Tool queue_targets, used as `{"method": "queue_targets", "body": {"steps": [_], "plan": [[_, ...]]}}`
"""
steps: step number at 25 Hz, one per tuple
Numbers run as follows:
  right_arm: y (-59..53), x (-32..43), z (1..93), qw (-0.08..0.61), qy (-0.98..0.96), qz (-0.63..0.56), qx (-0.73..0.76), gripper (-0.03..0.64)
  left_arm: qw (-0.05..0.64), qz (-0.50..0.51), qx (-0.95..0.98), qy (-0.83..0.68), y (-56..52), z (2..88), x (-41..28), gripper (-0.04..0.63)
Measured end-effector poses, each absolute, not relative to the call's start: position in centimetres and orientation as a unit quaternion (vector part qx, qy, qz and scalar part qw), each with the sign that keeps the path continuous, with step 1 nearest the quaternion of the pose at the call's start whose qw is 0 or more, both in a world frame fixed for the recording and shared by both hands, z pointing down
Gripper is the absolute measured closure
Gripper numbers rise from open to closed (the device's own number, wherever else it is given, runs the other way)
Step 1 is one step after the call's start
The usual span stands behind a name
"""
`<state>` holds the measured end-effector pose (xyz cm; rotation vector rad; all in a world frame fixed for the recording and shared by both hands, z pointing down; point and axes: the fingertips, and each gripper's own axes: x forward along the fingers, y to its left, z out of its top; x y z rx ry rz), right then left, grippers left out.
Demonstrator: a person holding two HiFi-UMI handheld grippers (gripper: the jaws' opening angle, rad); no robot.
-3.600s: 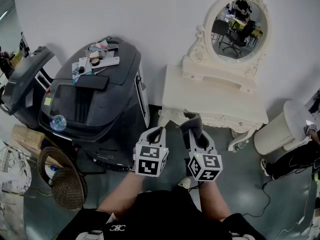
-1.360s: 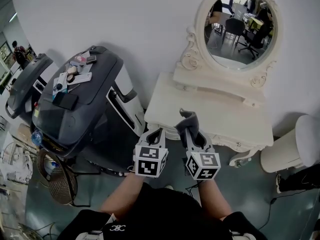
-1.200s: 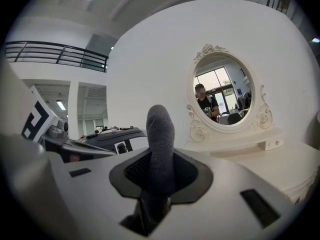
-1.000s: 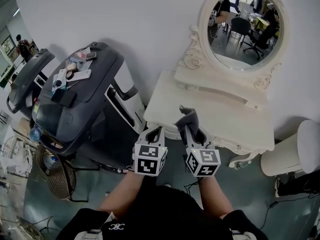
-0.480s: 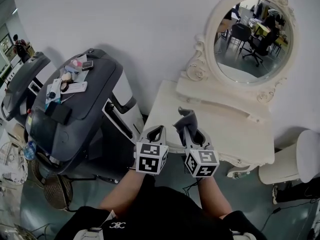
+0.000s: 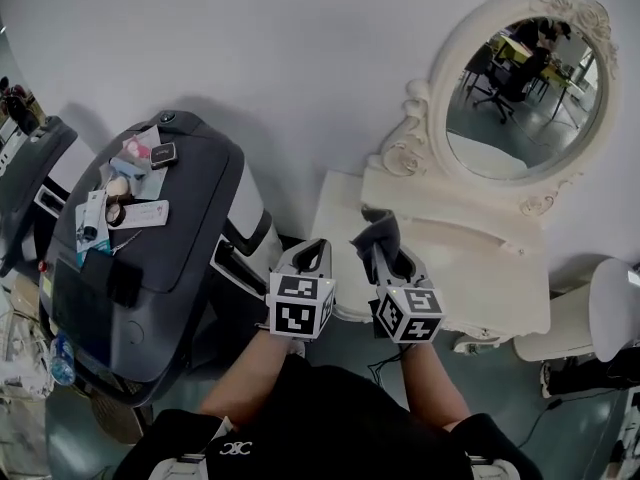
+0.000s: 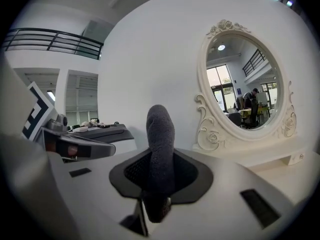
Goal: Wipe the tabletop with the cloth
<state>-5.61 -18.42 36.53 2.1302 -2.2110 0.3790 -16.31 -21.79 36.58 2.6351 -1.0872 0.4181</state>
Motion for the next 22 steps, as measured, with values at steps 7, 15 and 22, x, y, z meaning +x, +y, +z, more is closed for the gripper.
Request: {"method": "queue_targets", "body": {"steps": [7,15,22], "plan": [[-23.9,-7.5,37.3,0.047,-0.708,0.140,0.691,0.531,0.160,0.150,0.901,-0.374,-27.4,38.1,-18.6,0.589],[-30.6,-8.9,40.4,0.128,-0.686,0.111,0.707,0.531,0.181,0.158,0.894,-0.377,-31.6,40.0,-20.5,0.589],[-38.2,-8.5,43.4,0.235,-0.691,0.039,0.682,0.531,0.203,0.181,0.878,-0.395,-34.2,42.4,-22.1,0.589]]}}
